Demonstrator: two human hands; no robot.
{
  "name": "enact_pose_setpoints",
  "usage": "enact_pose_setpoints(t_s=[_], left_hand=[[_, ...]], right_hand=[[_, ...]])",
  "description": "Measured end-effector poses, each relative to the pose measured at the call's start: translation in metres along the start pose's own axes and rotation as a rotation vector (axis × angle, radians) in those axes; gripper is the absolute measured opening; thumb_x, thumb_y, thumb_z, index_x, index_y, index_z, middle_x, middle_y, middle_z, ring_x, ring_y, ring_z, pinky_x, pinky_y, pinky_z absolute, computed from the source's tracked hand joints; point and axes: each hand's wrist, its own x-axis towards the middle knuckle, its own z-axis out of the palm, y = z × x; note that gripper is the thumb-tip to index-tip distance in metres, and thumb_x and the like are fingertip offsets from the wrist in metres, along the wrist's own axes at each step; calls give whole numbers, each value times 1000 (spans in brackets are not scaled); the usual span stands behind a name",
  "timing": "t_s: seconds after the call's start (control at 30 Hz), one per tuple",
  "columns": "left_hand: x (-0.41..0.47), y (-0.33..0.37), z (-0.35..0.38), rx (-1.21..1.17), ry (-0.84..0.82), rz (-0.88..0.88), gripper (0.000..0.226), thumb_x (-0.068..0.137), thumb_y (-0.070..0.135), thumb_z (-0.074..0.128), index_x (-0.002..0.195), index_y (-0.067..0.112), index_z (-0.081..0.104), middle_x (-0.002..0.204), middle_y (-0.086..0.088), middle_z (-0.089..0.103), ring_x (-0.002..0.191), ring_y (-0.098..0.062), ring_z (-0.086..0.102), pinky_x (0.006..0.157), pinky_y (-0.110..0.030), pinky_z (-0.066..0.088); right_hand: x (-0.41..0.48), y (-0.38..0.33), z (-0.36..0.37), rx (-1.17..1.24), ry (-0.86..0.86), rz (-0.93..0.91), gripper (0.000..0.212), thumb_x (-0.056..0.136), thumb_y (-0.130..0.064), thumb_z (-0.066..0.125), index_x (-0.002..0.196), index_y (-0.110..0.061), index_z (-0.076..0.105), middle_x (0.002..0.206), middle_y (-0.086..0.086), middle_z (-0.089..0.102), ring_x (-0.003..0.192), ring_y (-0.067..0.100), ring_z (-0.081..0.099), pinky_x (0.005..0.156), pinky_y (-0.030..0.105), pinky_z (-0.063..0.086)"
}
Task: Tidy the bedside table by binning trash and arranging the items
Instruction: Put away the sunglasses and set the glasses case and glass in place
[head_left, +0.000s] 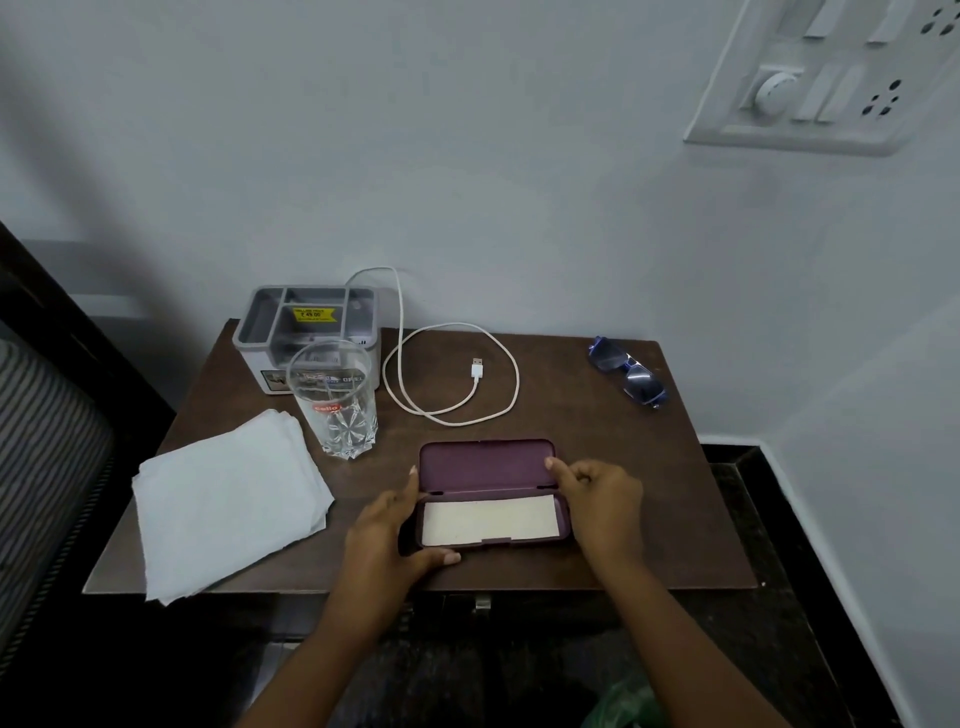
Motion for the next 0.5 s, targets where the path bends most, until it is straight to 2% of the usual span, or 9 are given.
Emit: enact_pose_setpoints(t_s=[0.1,0.17,0.23,0.33,0.4,0.5], left_hand=[[1,-2,0,-11,9,-15,106,57,30,88,144,21,28,108,13,53,109,-11,51,86,-6,34],[1,1,-1,-23,6,-25,111,50,44,84,144,23,29,113,11,54,112,-11,50,91,-14,35],[1,3,-3,-25,-8,-37,115,48,45,85,145,24,27,117,10,52,114,-9,49,93,-14,34],[-2,12,-7,-25,0,-75,114,53,29,89,147,20,24,121,8,47,107,-5,50,91,-12,34],[-5,24,-12,-59,77,-102,107,54,35,84,145,23,31,119,9,46,97,3,50,84,-13,36],[-2,54,-15,-66,248,23,71,66,47,72,131,30,50,109,21,50,99,5,50,83,-16,39]], right_hand=[[0,1,-3,74,0,17,31,83,-30,67,60,-10,65,53,0,60,48,10,55,53,24,47],[1,1,-9,161,44,62,17,83,-27,67,73,-15,70,61,-6,65,57,7,62,56,19,49],[6,5,-18,204,131,90,7,84,-24,66,84,-18,71,69,-7,66,65,7,65,59,15,47],[22,12,-33,229,255,111,16,83,-19,68,98,-13,71,86,-1,68,72,4,62,64,11,43],[37,15,-44,281,310,163,25,82,-15,69,105,-8,69,91,2,66,73,1,56,68,11,40],[60,18,-56,359,348,254,33,81,-8,69,113,-2,65,99,9,67,84,11,57,79,20,42]])
